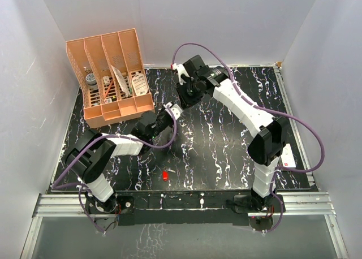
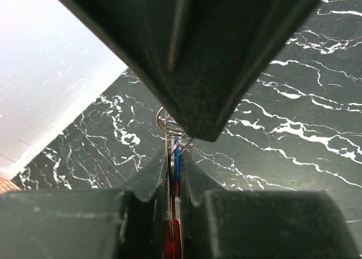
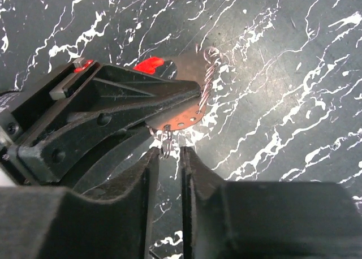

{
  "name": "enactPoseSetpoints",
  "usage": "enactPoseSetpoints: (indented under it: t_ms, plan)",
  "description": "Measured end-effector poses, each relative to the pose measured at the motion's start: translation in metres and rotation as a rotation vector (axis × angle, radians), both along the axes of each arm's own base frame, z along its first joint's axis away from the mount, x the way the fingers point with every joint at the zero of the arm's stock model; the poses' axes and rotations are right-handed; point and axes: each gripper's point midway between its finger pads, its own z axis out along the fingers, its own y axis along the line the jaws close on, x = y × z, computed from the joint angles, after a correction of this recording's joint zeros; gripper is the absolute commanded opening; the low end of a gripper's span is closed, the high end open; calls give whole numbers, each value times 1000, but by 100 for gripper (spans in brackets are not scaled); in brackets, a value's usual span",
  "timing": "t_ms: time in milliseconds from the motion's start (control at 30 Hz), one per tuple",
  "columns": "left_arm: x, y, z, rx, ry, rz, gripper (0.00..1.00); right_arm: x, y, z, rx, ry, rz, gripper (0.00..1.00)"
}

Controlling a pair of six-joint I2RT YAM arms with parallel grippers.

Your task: Put the keys on the keyring

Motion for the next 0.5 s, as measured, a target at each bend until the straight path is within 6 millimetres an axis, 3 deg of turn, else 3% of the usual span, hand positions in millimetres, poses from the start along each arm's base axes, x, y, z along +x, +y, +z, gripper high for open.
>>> enactPoseSetpoints:
  t_ms: [167, 267, 367, 500]
  plan:
    - [-3, 1, -5, -40, 82, 8, 0, 6, 4, -16, 28, -3, -31, 34]
    - [-3, 4, -4, -65, 114, 21, 0, 12, 6, -13, 70, -36, -55, 37]
    - [-5, 5, -2, -96, 152, 32, 0, 15, 5, 2, 130, -104, -84, 40]
    - [-8, 4, 8, -140, 211, 37, 0, 19, 1, 42, 248, -246, -130, 43]
